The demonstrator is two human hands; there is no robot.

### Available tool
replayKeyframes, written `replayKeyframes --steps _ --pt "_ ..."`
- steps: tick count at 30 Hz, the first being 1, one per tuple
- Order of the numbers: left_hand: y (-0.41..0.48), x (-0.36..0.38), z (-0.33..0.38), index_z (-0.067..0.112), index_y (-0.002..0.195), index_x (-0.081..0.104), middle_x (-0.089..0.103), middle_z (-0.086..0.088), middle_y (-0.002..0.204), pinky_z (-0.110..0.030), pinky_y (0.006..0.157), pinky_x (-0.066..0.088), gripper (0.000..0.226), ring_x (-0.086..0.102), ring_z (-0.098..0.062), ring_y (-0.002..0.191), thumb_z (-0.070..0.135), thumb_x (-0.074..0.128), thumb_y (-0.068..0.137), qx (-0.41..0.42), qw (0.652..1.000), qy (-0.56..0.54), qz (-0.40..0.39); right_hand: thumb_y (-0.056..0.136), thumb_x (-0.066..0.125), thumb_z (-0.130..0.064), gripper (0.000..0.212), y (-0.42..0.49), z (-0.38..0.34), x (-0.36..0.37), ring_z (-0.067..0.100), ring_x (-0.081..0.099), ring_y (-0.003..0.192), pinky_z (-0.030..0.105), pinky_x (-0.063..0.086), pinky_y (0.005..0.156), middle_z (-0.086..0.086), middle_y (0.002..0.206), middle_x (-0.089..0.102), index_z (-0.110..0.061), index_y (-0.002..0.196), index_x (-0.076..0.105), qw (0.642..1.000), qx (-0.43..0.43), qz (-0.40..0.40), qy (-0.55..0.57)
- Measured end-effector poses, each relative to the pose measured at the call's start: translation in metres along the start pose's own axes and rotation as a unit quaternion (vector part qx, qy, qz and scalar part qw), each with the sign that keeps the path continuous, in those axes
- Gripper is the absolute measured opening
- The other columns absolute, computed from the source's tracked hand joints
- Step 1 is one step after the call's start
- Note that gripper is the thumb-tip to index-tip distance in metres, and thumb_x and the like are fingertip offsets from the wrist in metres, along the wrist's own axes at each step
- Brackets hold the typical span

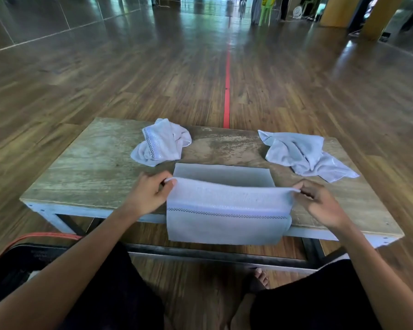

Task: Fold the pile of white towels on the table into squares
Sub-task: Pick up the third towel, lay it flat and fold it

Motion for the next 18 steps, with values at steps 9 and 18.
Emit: replayKeyframes --steps 9,18 --pt "0.051 0.028 -0.053 0.020 0.083 0.066 0.061 0.005 0.062 -0.035 0.065 0.050 0.014 0.059 -0.015 0.063 0.030 0.060 0.090 -0.162 0.986 -0.040 0.030 0.090 0.058 -0.004 0.004 0.083 0.028 -0.006 0.014 0.053 0.078 0.013 0.040 0.066 0.011 0.085 0.063 -0.003 0.092 0.061 0.995 0.035 0.095 0.006" --pt "0.071 0.065 -0.080 0.023 0.081 0.069 0.065 0.006 0.077 -0.035 0.069 0.050 0.006 0.058 -0.016 0.071 0.024 0.065 0.085 -0.144 0.989 0.004 -0.042 0.086 0.064 -0.016 0.006 0.132 0.087 0.017 0.022 0.060 0.085 0.029 0.040 0.069 0.004 0.089 0.065 -0.017 0.092 0.062 0.983 0.091 0.058 -0.150"
Point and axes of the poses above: each hand's wrist, its own y-axis towards the middle knuckle, its own x-axis out of the palm, z = x × y, the point moved 10 cm from there along y, towards the middle knuckle
